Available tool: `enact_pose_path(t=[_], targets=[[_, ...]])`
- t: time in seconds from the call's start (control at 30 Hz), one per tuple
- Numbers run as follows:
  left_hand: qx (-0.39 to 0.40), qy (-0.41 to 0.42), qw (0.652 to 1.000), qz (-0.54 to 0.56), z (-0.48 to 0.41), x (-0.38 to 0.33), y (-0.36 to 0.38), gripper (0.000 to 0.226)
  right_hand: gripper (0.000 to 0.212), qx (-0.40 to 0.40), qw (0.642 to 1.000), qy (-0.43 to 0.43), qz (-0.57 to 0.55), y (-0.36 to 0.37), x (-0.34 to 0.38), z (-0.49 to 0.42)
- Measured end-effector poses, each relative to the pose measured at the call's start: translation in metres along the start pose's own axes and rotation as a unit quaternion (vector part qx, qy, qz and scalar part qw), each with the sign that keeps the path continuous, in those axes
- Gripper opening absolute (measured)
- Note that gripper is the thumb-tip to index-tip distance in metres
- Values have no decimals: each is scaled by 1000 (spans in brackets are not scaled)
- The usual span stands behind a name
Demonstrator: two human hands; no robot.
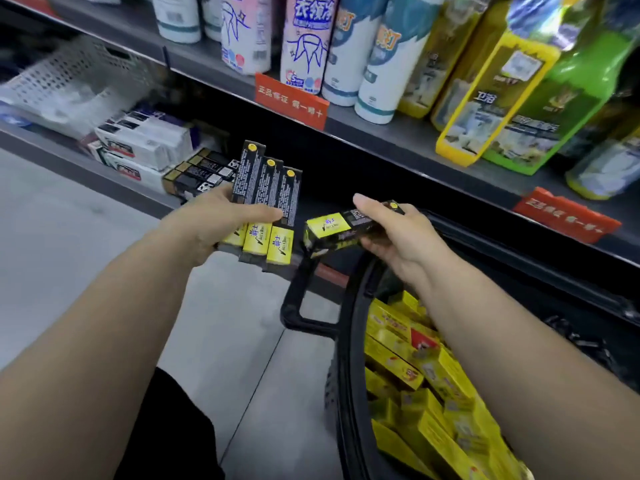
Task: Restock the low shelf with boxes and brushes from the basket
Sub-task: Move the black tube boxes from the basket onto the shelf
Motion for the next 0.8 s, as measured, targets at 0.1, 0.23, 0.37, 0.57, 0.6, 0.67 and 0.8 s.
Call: enact_pose_path(t=[0.1, 0.23, 0.37, 0.57, 0.6, 0.67, 0.8], targets=[[-52, 4, 999, -17, -31, 7, -40, 50, 24, 31, 999, 12, 5, 30, 7, -43], [-119, 12, 992, -51, -60, 17, -84, 70, 23, 33, 989, 76, 120, 56, -4, -104], [-109, 0, 993, -53, -81, 29, -94, 64, 18, 48, 956, 127, 262, 69, -23, -157], [-81, -10, 995, -55, -107, 47, -86, 53, 21, 102, 926, 101, 350, 88, -44, -210], [-76, -11, 996, -46, -111, 48, -84, 53, 21, 101, 921, 100, 363, 88, -49, -216], [-72, -15, 997, -32, -118, 49, -82, 58, 17, 75, 915, 104, 383, 81, -61, -228], [-77, -17, 997, -19, -127, 49, -77, 71, 40, 67, 915, 100, 386, 86, -84, -236]])
Point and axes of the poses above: each hand's wrist, its own z-axis away from the middle knuckle, its own y-axis out of the palm, x = y × z, the point moved 10 cm from there along -z, towards the middle knuckle, and after that the axes turned 11 degrees about z, right-handed, at the moved point
